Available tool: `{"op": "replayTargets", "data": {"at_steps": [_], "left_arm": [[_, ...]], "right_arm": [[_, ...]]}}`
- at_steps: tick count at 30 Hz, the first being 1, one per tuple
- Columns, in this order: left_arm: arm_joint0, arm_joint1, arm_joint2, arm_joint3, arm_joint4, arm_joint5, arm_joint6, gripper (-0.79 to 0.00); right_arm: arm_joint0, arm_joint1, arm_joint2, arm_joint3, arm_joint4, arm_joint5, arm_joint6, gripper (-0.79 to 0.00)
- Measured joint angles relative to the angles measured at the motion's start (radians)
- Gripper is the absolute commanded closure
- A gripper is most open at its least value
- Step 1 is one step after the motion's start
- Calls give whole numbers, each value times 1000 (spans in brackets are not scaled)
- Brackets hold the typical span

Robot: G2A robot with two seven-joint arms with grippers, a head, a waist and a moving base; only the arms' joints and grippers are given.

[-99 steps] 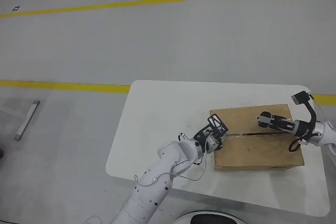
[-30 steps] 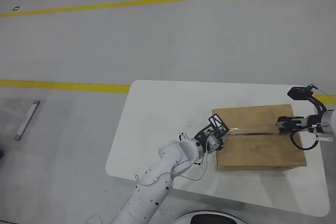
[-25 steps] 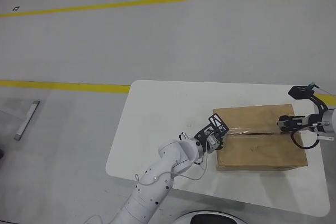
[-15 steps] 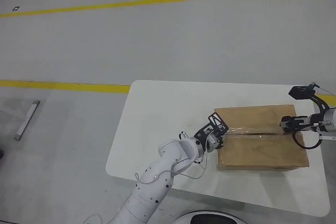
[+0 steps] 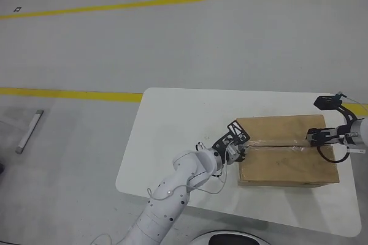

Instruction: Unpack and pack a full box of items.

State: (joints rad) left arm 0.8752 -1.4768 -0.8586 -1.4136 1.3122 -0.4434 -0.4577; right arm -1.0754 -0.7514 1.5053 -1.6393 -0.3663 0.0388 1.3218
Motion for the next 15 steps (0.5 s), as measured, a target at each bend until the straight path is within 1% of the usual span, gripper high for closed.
{"op": "replayTargets", "data": {"at_steps": [3,4,5,6,9,15], "left_arm": [[1,1,-8,-34,-8,-1,-4,-785],[2,1,-9,-45,-11,-3,-5,-751],[3,2,-9,-61,-15,-7,-7,-745],[4,1,-8,-73,-19,-10,-9,-785],[3,-1,1,-104,-41,-27,-20,-785],[3,-1,2,-106,-45,-30,-23,-785]], "right_arm": [[2,0,-5,8,1,-2,-6,0],[2,1,-6,10,3,-2,-7,0],[2,1,-8,12,4,-2,-9,0],[1,1,-9,13,5,-3,-11,0],[-1,2,-9,16,13,-5,-17,0],[-9,4,-7,19,22,-10,-25,0]]}}
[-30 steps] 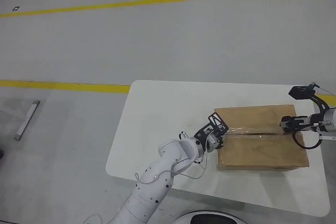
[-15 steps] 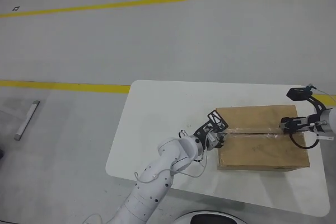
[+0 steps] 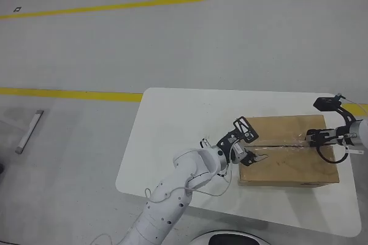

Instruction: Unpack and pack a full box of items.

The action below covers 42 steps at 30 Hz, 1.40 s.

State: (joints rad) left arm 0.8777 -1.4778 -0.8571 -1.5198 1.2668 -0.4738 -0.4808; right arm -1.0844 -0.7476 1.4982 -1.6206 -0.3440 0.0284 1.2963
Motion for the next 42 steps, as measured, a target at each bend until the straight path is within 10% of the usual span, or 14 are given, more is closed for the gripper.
{"op": "replayTargets", "data": {"at_steps": [11,14,19,42], "left_arm": [[13,1,5,-29,16,5,26,-785],[1,-8,37,-16,9,1,48,-357],[-48,-33,100,57,-9,14,103,0],[-207,-139,238,379,-75,39,232,0]], "right_arm": [[1,3,-9,-1,4,-7,-7,0],[5,4,-10,-1,0,-5,-7,0],[6,6,-10,2,-1,-1,-4,0],[24,13,-32,15,-12,-4,7,0]]}}
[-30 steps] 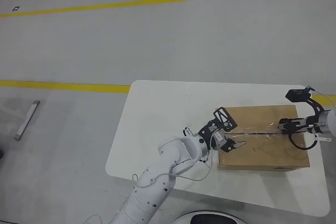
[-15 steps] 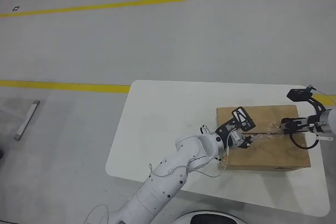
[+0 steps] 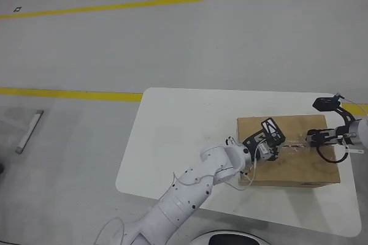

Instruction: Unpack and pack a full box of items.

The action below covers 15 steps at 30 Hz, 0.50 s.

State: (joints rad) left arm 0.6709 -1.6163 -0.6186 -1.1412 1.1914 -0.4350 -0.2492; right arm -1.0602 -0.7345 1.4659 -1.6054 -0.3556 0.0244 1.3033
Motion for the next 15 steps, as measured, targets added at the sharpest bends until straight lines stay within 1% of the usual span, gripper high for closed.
{"op": "replayTargets", "data": {"at_steps": [8,15], "left_arm": [[-28,-28,19,82,-1,12,11,0],[-40,-45,24,135,-3,10,8,0]], "right_arm": [[1,3,-1,3,3,0,2,0],[4,5,-8,6,-2,-4,7,0]]}}
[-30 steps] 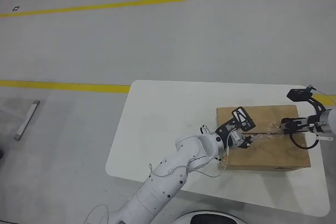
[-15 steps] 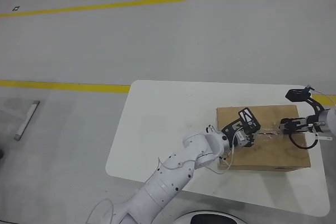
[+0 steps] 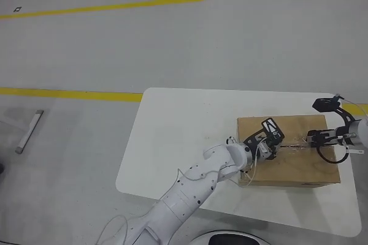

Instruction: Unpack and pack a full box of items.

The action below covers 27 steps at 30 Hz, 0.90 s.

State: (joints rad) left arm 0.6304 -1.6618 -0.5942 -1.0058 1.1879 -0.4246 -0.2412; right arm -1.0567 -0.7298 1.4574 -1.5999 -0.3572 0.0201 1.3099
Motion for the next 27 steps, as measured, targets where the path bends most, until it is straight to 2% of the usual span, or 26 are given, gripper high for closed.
{"op": "replayTargets", "data": {"at_steps": [27], "left_arm": [[-9,-36,-16,77,35,-6,17,0]], "right_arm": [[7,14,20,-9,1,3,21,0]]}}
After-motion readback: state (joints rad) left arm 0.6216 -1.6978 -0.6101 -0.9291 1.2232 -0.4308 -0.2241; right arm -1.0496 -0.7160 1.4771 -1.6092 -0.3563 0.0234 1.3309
